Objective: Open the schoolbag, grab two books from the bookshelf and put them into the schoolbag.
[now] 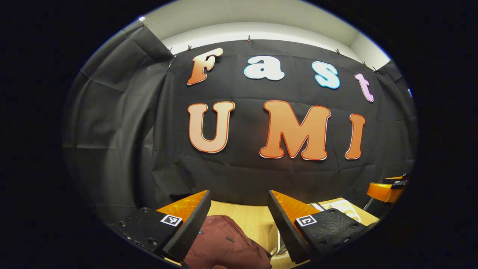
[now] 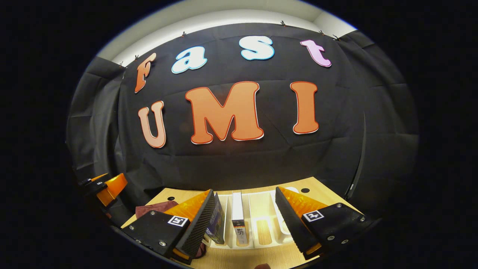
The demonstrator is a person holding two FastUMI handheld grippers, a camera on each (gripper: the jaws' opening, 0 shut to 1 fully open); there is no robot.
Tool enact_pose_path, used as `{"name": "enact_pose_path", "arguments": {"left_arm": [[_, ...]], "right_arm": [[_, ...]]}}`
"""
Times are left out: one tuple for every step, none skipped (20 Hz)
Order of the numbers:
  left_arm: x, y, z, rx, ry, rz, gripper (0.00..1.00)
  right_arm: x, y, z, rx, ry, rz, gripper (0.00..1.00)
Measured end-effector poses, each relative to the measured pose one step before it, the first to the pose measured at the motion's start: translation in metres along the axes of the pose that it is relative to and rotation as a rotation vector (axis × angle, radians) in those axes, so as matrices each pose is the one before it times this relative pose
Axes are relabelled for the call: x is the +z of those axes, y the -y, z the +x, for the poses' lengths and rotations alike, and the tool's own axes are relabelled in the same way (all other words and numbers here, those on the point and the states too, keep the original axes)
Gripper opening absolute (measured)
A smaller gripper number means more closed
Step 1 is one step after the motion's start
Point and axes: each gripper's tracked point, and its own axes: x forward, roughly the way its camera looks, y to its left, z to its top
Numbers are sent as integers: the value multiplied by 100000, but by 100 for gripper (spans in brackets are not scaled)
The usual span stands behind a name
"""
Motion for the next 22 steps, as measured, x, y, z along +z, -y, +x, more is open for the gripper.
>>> {"name": "enact_pose_path", "arguments": {"left_arm": [[-211,59,35,-225,-1145,-1357,95],[-407,-2,91,-242,-939,-1002,95],[-157,-72,123,120,-558,-521,94],[-295,-256,46,777,-790,276,95],[-99,-293,37,1019,-502,806,94],[-98,-137,68,239,65,358,94],[227,142,-36,-668,175,-662,95],[73,326,-58,-1493,26,-1490,95],[126,250,27,-1069,-246,-1386,95],[-150,-84,-10,-258,20,-464,94],[51,-115,87,358,-54,870,95],[-33,-198,10,555,320,1416,94],[143,-116,7,386,190,1447,95],[-6,-88,-111,102,225,798,95],[31,111,29,-311,-238,254,94],[-272,110,10,-406,-401,-208,95],[-244,35,39,-323,-475,-686,95],[-168,41,-77,-513,-518,-564,95],[-169,11,-19,-281,-156,-196,95],[-18,-42,11,-89,-124,390,95],[-228,-27,15,52,-434,975,95],[-82,-29,47,-86,-393,991,94]], "right_arm": [[78,6,15,-192,12,46,95],[81,125,-38,-317,62,-21,96],[50,199,17,-283,85,4,96],[-70,104,-30,-195,33,36,96],[-39,41,12,-174,-93,127,96],[-75,153,82,-150,-161,202,96],[-44,107,-2,-52,-276,42,96],[-244,-50,-39,-273,-601,-147,95],[-204,-14,33,-158,-459,-255,96],[-2,178,11,-105,-229,-238,96],[-111,-23,-13,29,-72,-180,96],[-54,-89,-6,267,-137,-121,96],[0,-17,-10,152,-144,-76,96],[52,72,23,-124,-36,22,96],[-18,3,-52,-141,160,52,96],[66,16,11,-185,120,79,96],[-78,-9,21,37,-173,156,96],[-70,-59,-10,228,-153,90,96],[8,30,1,-45,-85,-60,96],[19,86,-60,55,-5,-342,95],[-55,-41,-31,-36,-40,-520,96],[-101,37,46,-16,-163,-499,96]]}}
